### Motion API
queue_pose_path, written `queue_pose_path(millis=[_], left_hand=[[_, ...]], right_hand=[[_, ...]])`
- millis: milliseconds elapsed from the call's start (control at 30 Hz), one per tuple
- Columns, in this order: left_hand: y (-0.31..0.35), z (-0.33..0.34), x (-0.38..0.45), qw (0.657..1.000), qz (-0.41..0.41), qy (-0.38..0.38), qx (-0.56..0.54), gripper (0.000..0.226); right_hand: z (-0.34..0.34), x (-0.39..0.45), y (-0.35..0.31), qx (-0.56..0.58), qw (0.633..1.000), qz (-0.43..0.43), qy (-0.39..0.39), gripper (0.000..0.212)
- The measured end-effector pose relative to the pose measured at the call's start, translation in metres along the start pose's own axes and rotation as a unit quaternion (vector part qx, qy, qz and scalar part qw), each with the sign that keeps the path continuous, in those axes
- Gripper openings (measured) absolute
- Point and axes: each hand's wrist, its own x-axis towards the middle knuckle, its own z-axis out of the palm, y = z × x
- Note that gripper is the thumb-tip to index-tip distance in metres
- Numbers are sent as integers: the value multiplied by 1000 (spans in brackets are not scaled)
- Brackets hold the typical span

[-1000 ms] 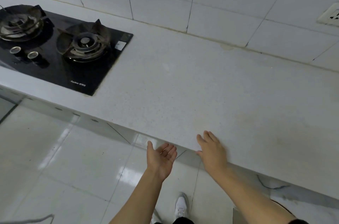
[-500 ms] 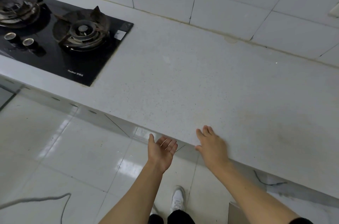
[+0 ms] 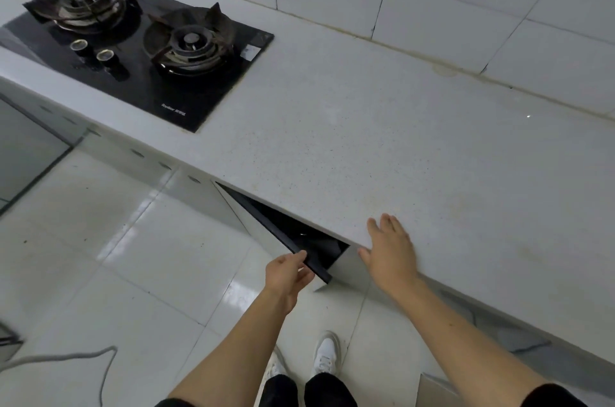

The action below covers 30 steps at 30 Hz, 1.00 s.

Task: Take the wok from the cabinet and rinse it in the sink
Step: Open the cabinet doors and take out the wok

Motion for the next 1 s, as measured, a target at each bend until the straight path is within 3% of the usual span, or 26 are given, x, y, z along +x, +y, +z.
queue_pose_path(millis=[133, 267, 400, 533, 633, 667, 733, 833, 867, 1000], left_hand=[[-9, -5, -2, 990, 60, 68, 109, 27], [-14, -12, -4, 970, 99, 123, 185, 31], [-19, -27, -9, 945, 112, 147, 270, 23], [-23, -52, -11, 921, 148, 145, 330, 27], [-24, -73, -17, 902, 181, 139, 367, 54], [-25, -82, -18, 886, 209, 145, 387, 75], [-23, -99, -22, 820, 296, 151, 465, 105], [-23, -123, -21, 694, 351, 115, 618, 107], [-25, -131, -20, 671, 353, 103, 643, 104], [-19, -158, -17, 646, 354, 82, 671, 98]], right_hand=[[0, -9, -7, 38, 999, -4, 22, 66], [5, -18, -19, 41, 996, -73, 9, 69], [10, -22, -36, 27, 991, -130, -23, 72], [12, -18, -57, 18, 991, -130, -41, 76], [14, -17, -74, -6, 990, -128, -54, 81], [15, -16, -78, -21, 990, -124, -58, 83], [16, -14, -85, -61, 990, -112, -59, 89], [15, -11, -94, -86, 989, -92, -71, 93], [16, -10, -96, -88, 990, -86, -74, 94], [15, -7, -104, -80, 991, -72, -76, 94]])
